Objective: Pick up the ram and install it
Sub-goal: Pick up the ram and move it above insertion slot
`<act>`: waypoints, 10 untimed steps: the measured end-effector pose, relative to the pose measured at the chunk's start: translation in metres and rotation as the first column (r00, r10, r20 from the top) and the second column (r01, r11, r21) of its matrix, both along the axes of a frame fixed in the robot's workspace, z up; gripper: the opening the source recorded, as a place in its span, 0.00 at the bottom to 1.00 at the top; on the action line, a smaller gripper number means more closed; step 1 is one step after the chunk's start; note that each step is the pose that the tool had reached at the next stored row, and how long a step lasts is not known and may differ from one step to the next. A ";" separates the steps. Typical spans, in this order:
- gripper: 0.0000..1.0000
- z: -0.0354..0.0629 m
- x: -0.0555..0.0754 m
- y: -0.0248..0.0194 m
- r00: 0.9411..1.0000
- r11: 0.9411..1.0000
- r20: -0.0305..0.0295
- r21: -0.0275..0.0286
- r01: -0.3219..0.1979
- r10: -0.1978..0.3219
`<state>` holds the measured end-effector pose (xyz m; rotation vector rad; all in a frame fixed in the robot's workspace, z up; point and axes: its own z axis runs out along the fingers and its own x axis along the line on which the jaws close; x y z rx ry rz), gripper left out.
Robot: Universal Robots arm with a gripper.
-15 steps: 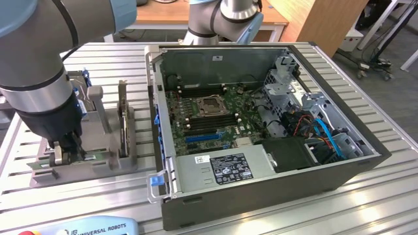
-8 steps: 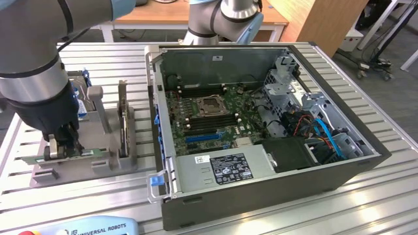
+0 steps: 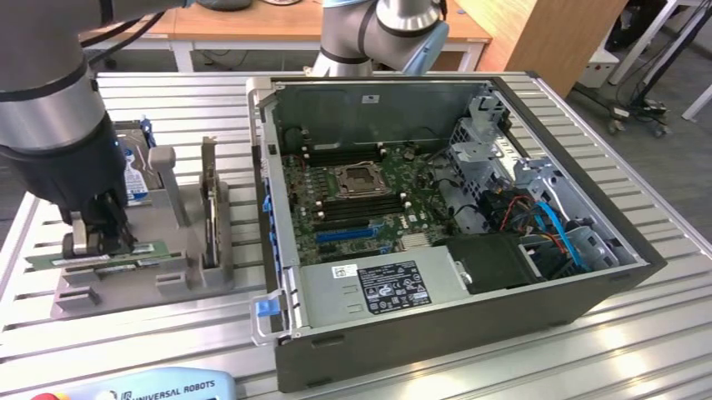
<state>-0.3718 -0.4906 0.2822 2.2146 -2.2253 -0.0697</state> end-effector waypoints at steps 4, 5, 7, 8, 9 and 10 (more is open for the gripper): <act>0.11 0.0102 0.000 0.0000 1.000 1.000 0.000 0.001 0.000 0.000; 0.11 0.0128 0.000 0.0000 1.000 1.000 0.000 0.002 0.000 0.000; 0.11 0.0184 0.000 0.0000 1.000 1.000 0.000 0.002 0.000 0.000; 0.11 0.0213 0.000 0.0000 1.000 1.000 0.000 0.003 0.000 0.000; 0.11 0.0241 0.000 0.0000 1.000 1.000 0.000 0.003 0.000 0.000; 0.11 0.0267 0.000 0.0000 1.000 1.000 0.000 0.003 0.000 0.000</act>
